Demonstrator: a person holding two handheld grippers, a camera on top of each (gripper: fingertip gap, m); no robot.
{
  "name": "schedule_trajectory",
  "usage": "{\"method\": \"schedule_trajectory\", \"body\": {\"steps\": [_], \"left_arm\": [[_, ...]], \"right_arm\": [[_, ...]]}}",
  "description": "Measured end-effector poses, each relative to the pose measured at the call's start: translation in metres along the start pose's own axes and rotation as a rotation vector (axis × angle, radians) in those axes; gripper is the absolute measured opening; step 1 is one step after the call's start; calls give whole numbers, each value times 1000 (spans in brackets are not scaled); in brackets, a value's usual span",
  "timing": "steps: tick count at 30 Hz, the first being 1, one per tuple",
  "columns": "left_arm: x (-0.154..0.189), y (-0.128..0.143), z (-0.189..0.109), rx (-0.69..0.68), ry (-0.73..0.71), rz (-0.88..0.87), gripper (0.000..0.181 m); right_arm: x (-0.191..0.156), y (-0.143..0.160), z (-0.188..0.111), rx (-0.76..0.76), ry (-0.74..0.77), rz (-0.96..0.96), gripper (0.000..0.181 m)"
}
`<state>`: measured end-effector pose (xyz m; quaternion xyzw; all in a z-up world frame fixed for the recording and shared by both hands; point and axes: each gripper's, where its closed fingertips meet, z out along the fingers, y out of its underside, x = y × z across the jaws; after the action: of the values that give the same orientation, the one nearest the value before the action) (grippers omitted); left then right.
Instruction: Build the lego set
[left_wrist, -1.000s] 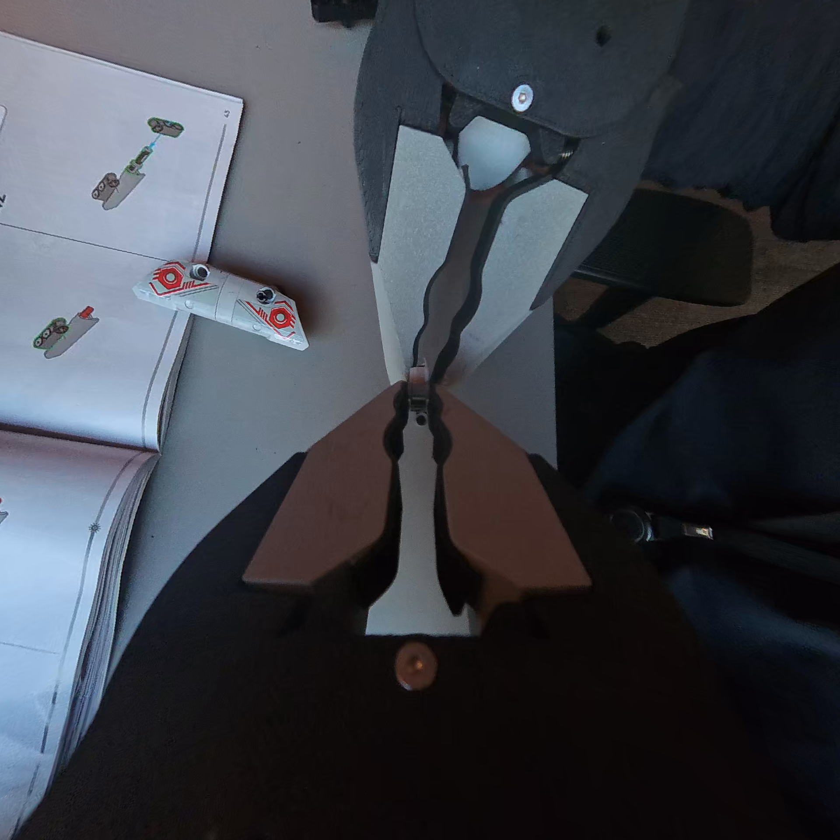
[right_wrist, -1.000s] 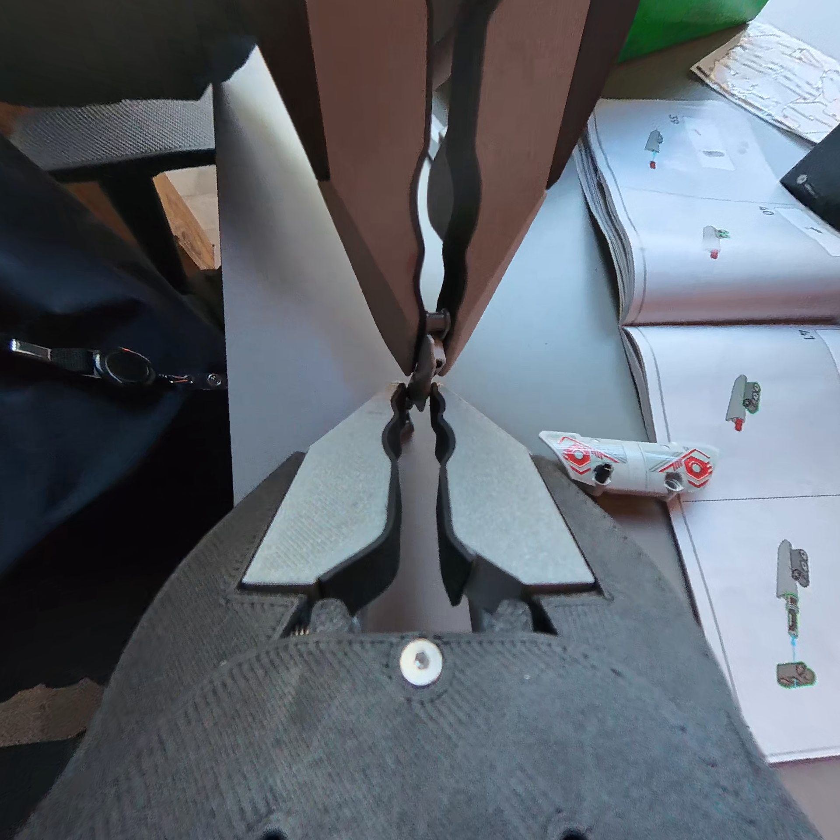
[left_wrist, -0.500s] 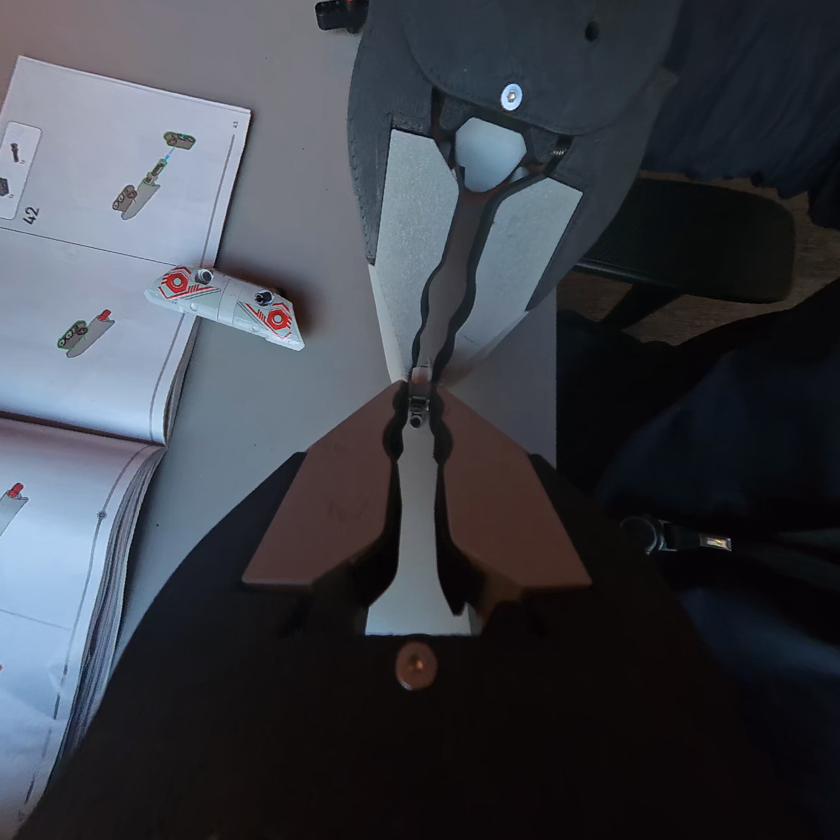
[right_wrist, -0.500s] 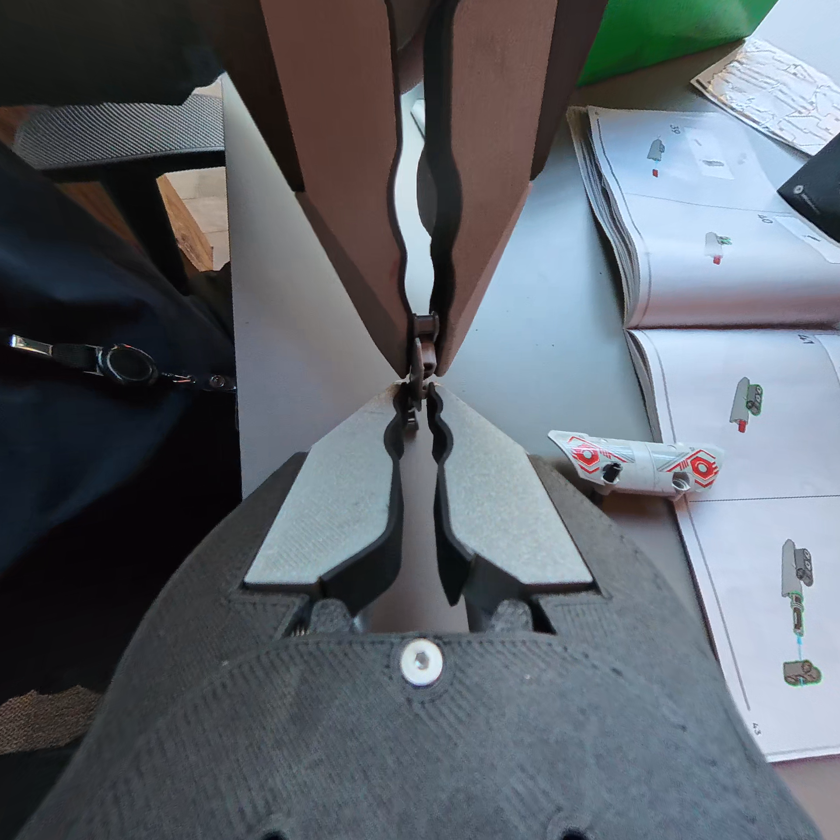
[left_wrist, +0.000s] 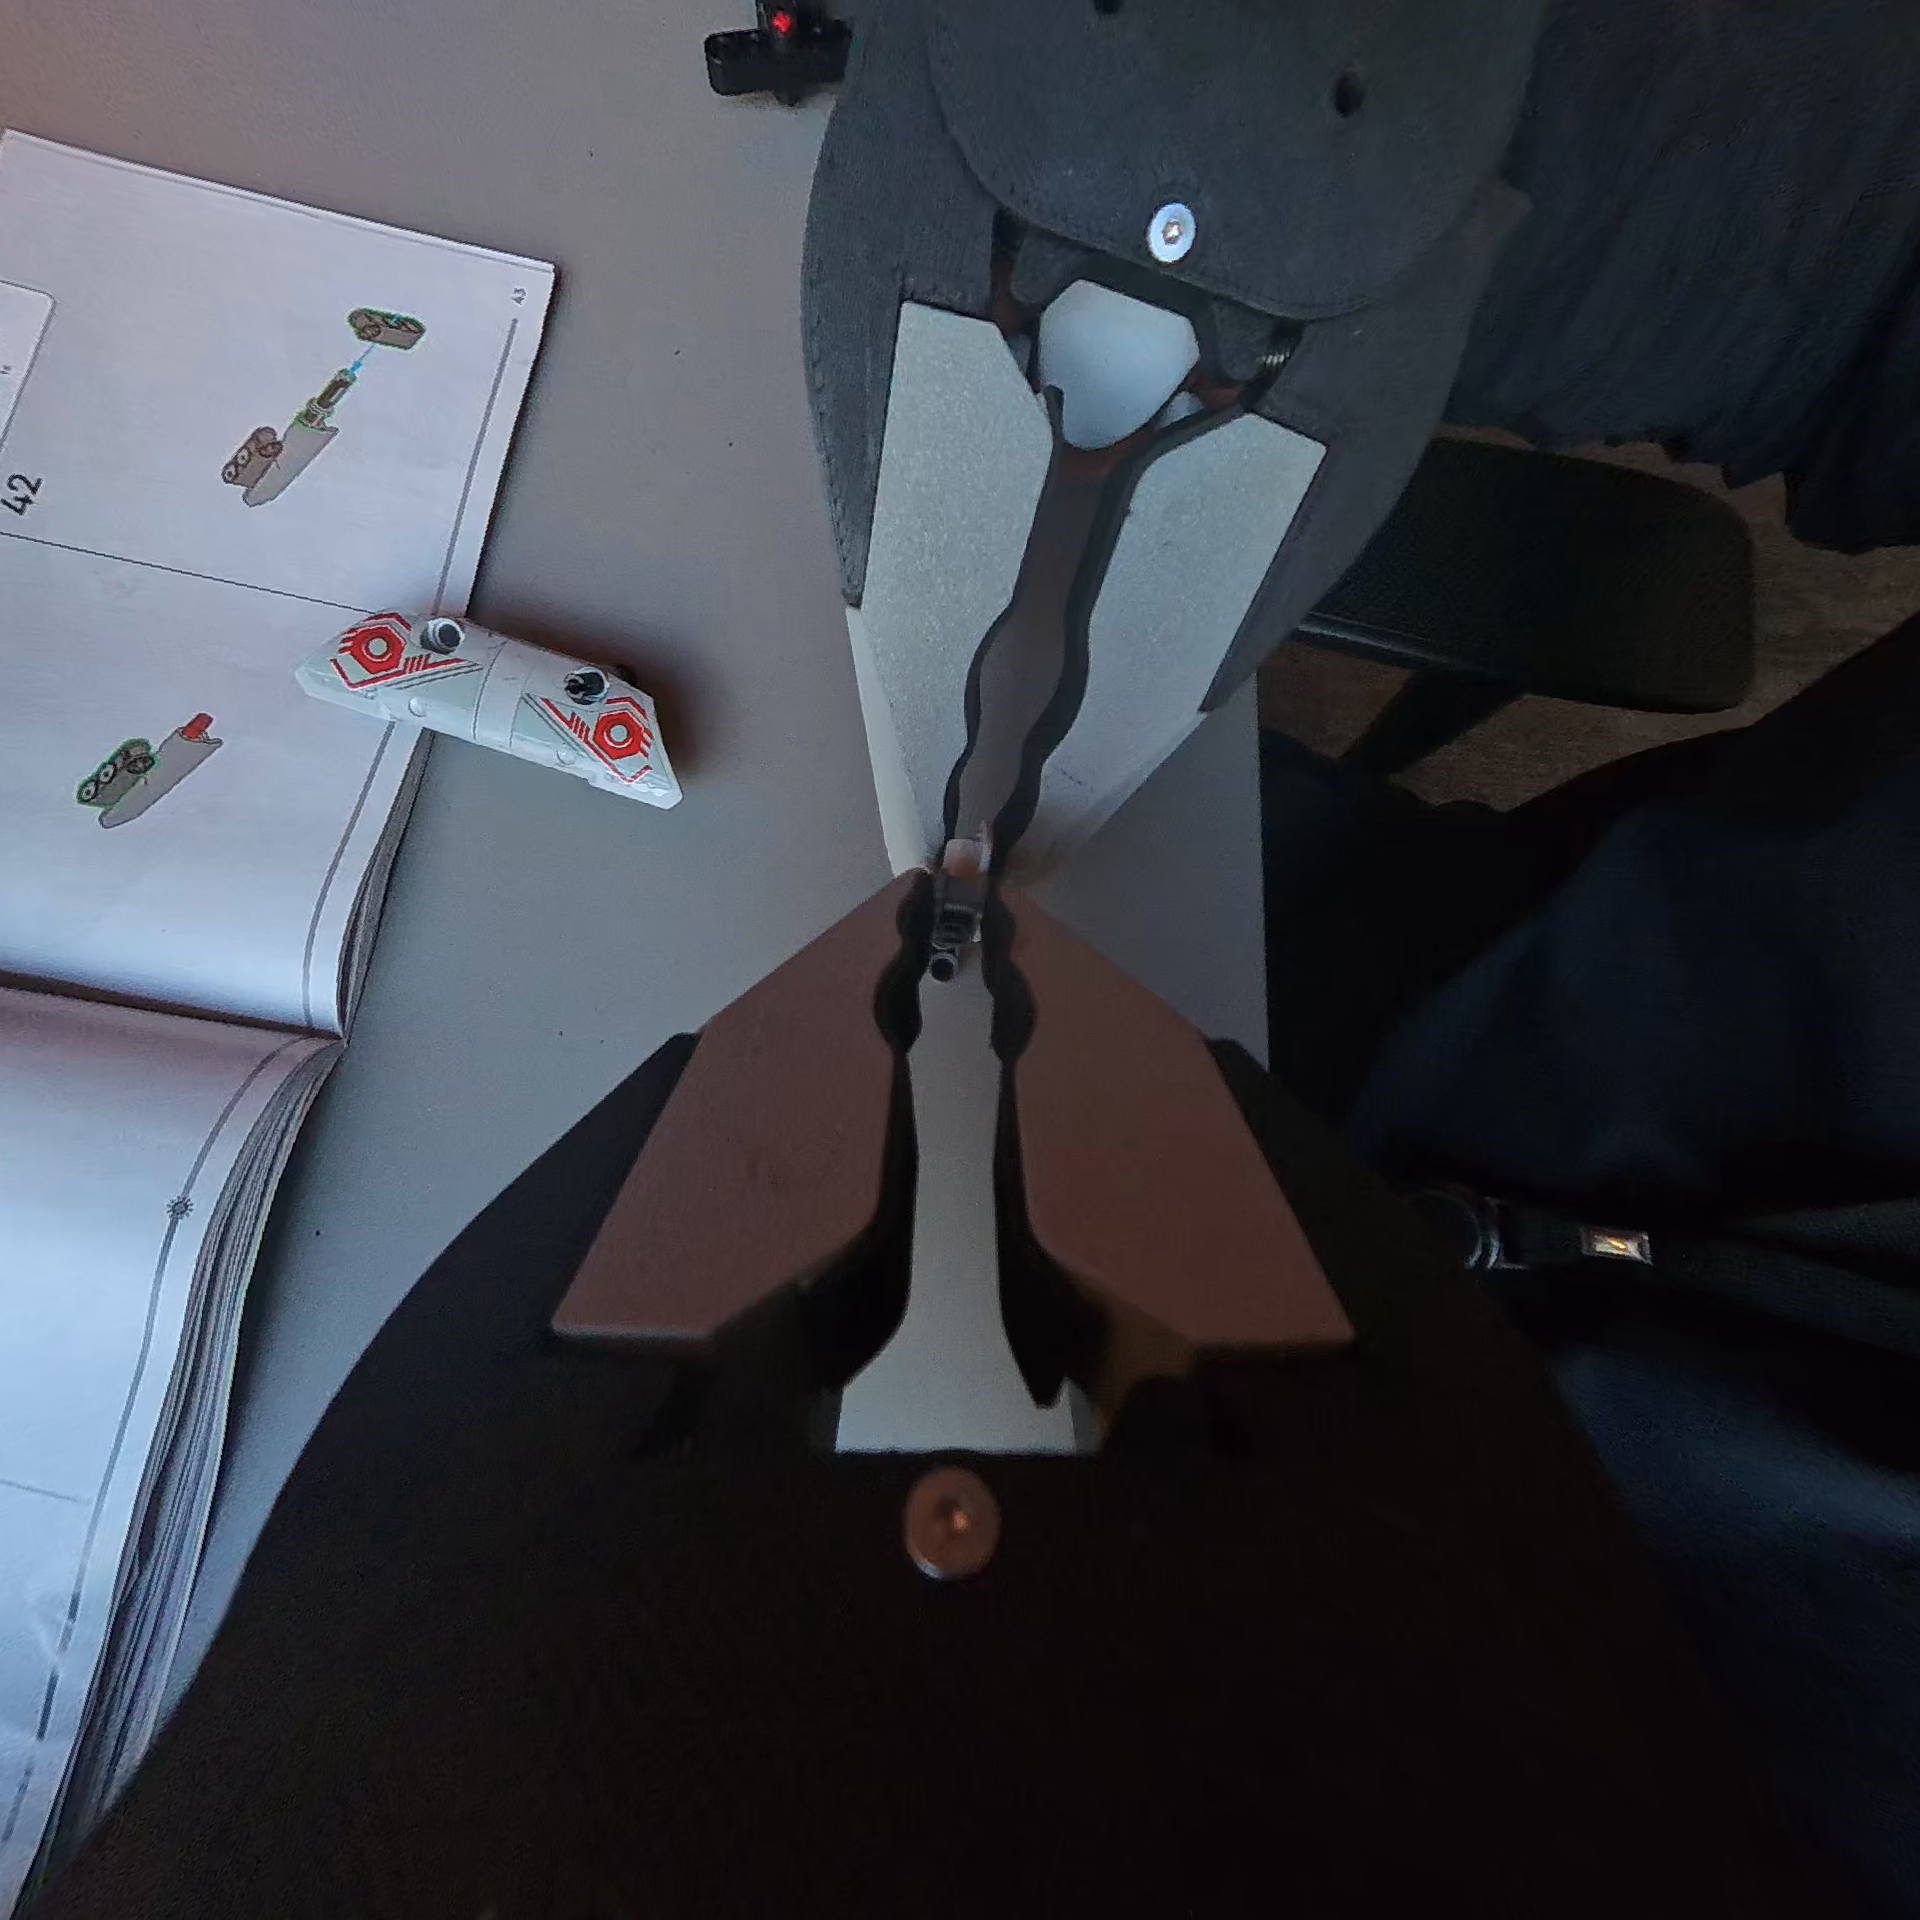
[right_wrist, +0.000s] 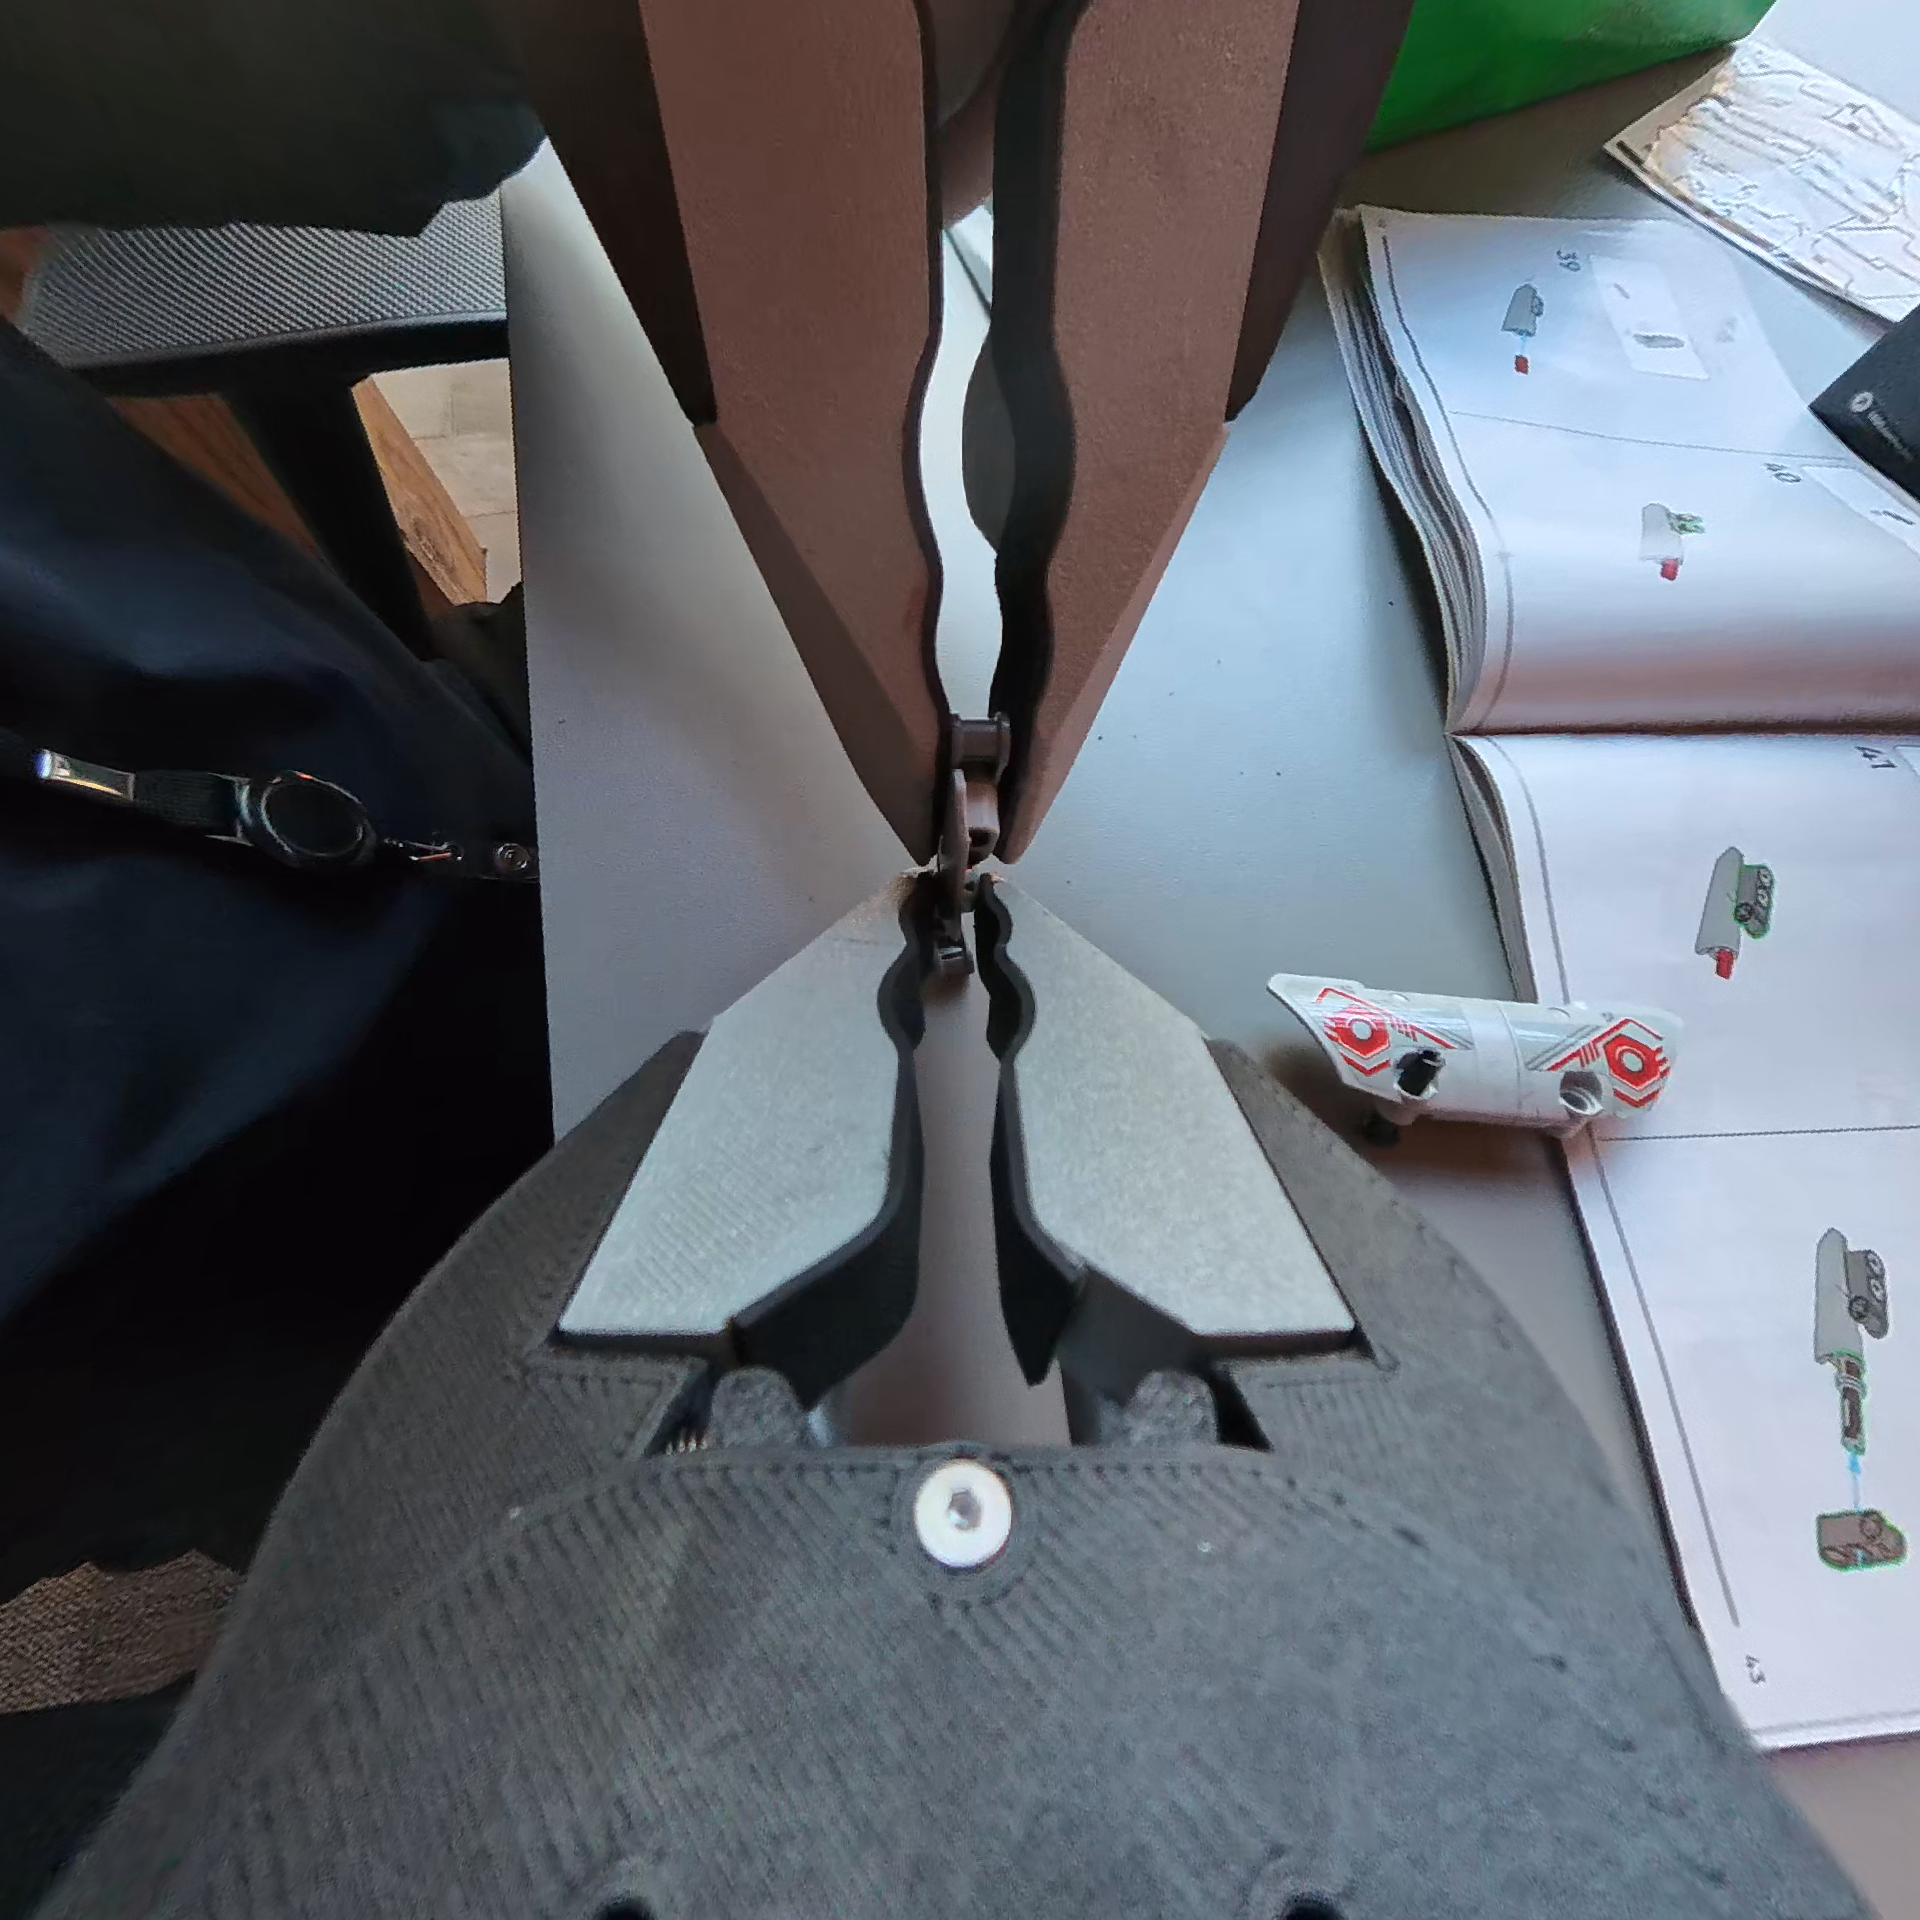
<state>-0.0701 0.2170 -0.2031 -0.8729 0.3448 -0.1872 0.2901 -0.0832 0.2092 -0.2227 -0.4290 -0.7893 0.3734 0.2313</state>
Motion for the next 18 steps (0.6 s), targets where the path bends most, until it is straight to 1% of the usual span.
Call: {"method": "schedule_trajectory", "body": {"steps": [1,6,18], "left_arm": [[0,0,0,11,1,-2,5],[0,-1,0,59,9,1,6],[0,-2,0,38,-3,23,6]], "right_arm": [[0,0,0,-7,2,-5,5],[1,2,-2,-41,10,-22,5],[2,1,-3,-51,15,-32,5]]}}
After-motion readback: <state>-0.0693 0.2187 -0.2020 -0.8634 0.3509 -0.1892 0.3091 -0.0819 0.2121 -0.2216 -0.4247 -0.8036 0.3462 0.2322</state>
